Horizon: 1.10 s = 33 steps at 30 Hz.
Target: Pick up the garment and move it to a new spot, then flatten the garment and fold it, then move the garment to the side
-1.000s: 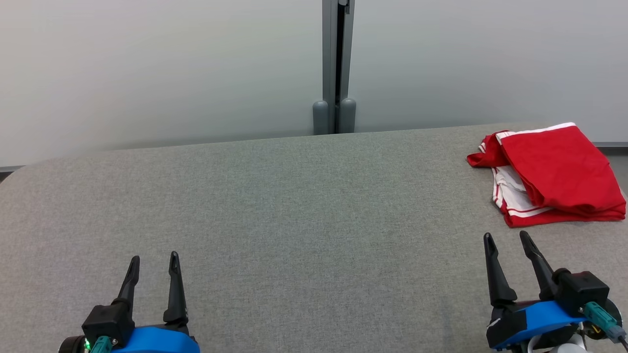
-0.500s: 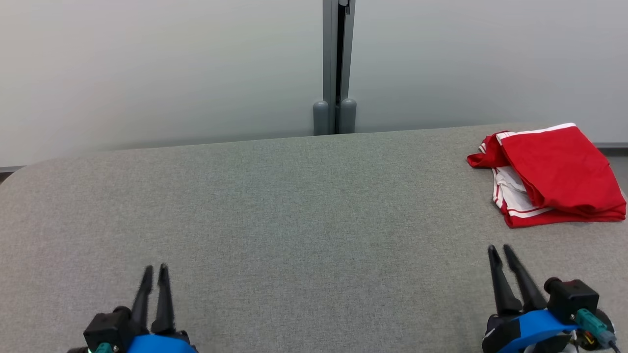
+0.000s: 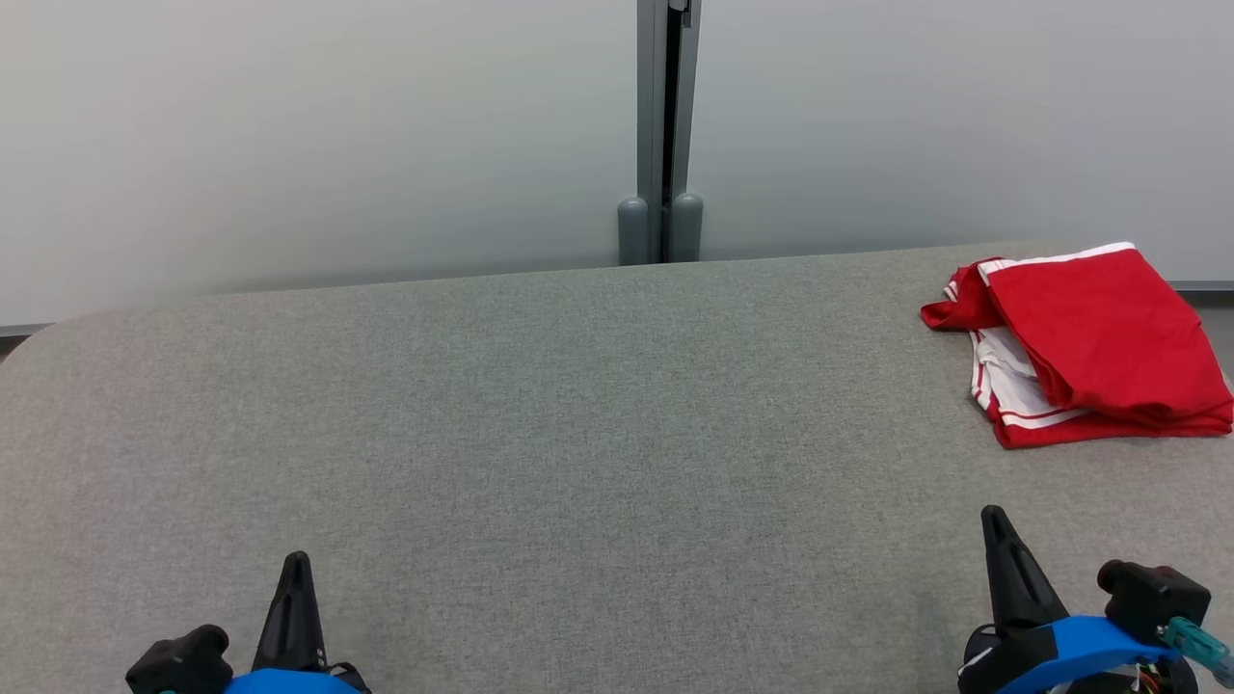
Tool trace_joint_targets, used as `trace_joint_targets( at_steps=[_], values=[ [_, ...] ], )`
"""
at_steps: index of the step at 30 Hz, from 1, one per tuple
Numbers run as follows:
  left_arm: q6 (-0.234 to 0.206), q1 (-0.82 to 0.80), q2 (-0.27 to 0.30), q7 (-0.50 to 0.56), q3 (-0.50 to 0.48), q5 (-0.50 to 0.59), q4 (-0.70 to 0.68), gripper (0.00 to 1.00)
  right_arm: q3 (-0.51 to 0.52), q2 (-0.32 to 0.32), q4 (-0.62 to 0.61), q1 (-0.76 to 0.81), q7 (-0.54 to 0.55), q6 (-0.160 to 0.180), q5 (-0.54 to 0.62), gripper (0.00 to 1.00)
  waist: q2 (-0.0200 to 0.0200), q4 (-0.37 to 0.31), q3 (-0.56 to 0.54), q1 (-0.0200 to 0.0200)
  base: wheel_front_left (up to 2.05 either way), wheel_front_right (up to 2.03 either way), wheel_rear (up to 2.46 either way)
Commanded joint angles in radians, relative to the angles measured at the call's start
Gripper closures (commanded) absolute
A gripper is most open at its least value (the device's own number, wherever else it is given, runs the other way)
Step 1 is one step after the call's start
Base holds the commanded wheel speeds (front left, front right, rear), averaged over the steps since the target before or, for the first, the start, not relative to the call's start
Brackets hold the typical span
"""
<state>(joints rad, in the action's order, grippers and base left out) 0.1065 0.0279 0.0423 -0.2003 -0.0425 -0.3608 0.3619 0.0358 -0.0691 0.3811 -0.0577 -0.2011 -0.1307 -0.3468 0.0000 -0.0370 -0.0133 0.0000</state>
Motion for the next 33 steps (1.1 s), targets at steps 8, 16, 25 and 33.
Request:
trace_joint_targets(
  at_steps=[8,16,25,33],
  values=[
    [0.006,-0.044,0.006,0.039,-0.010,-0.173,-0.035,1.00,0.012,0.001,-0.038,-0.023,0.041,0.000,-0.176,1.00,0.0000,0.003,0.001,0.0000,0.00,0.00,0.00],
    [0.008,-0.056,0.006,0.071,-0.018,-0.300,-0.046,1.00,0.019,0.004,-0.051,-0.027,0.072,0.000,-0.304,1.00,0.0000,0.006,0.002,0.0000,0.00,0.00,0.00],
    [0.011,-0.069,0.007,0.105,-0.025,-0.429,-0.056,1.00,0.027,0.005,-0.063,-0.032,0.106,0.000,-0.435,1.00,0.0000,0.009,0.004,0.0000,0.00,0.00,0.00],
    [0.013,-0.077,0.007,0.128,-0.031,-0.522,-0.064,1.00,0.033,0.007,-0.072,-0.035,0.129,0.000,-0.528,1.00,0.0000,0.011,0.005,0.0000,0.00,0.00,0.00]
  ],
)
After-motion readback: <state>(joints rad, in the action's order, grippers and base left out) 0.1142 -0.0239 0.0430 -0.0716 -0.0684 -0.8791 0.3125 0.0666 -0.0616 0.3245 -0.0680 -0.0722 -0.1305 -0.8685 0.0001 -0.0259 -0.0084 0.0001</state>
